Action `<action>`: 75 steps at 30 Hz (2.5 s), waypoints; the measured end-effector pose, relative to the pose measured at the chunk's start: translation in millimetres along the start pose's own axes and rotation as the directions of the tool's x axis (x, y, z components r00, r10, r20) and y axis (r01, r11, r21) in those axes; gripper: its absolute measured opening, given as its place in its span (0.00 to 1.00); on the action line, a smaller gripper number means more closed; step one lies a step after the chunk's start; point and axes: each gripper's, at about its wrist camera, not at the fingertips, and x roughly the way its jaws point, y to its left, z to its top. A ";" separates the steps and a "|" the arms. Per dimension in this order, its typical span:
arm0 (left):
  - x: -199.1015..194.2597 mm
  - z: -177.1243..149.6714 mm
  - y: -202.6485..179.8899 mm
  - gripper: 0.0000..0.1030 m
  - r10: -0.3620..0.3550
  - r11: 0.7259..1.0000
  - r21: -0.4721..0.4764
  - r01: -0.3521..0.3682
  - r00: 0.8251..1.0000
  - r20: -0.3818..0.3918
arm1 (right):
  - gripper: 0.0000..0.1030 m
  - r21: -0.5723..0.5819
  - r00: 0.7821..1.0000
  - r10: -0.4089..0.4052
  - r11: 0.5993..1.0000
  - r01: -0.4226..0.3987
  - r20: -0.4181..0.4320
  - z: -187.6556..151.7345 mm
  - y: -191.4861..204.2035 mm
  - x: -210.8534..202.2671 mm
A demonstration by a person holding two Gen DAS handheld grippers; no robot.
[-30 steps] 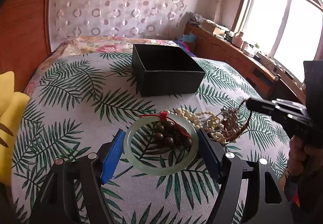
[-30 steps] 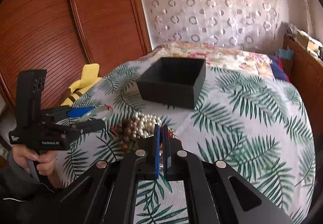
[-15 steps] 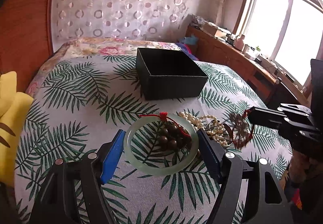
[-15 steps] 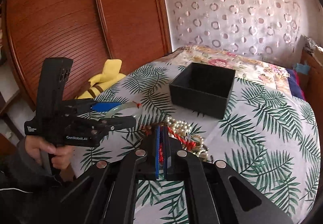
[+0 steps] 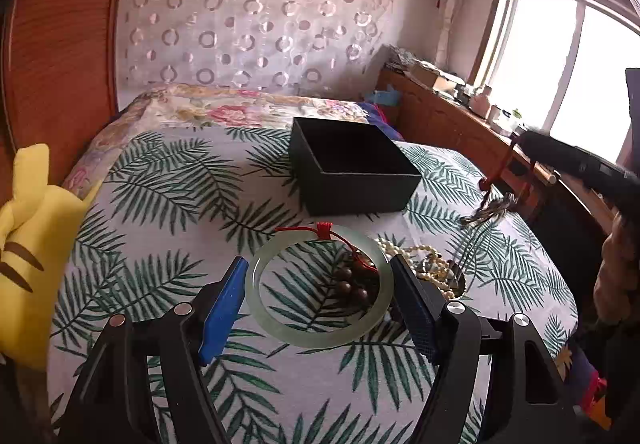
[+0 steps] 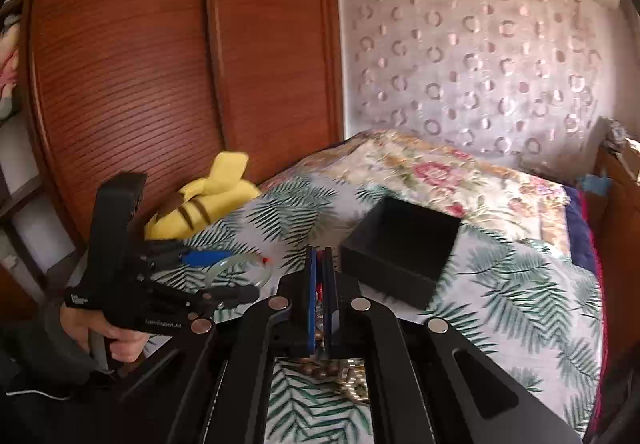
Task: Organize jewelry
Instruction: 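Lift the jade bangle with the left tool while the right tool lifts the hairpin toward the box, then lower the bangle into the black box and open the left tool while the right tool releases the hairpin there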
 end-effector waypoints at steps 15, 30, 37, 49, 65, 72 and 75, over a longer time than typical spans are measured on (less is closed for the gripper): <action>-2.1 -2.2 9.5 0.67 0.015 1.000 -0.009 -0.015 1.000 -0.002 | 0.03 0.111 0.971 0.066 0.993 -0.041 -0.230 -64.4 -11.4 57.0; 6.9 -6.1 -4.2 0.67 0.009 1.000 0.017 -0.009 1.000 -0.020 | 0.03 0.159 0.972 -0.049 0.983 0.088 -0.230 -98.3 -39.6 36.7; 8.5 -7.1 -9.0 0.67 0.010 1.000 0.029 -0.009 1.000 -0.021 | 0.03 0.178 0.960 -0.167 0.961 0.209 -0.225 -113.3 -59.2 15.7; 11.2 0.4 -16.6 0.67 0.012 0.999 0.053 -0.012 1.000 -0.009 | 0.03 0.152 0.946 -0.273 0.942 0.301 -0.176 -97.2 -80.0 4.3; 44.8 48.2 -26.3 0.67 0.044 0.990 0.131 -0.047 0.999 0.027 | 0.03 0.095 0.967 -0.248 0.963 0.254 -0.063 -35.4 -81.8 24.2; 69.3 67.8 -25.4 0.67 0.066 0.987 0.144 -0.068 0.998 0.020 | 0.03 0.108 0.978 -0.210 0.972 0.211 -0.015 -2.8 -91.5 50.7; 77.0 73.3 -27.6 0.67 0.075 0.985 0.153 -0.077 0.997 0.019 | 0.03 0.112 0.980 -0.198 0.974 0.199 -0.014 6.3 -100.5 68.4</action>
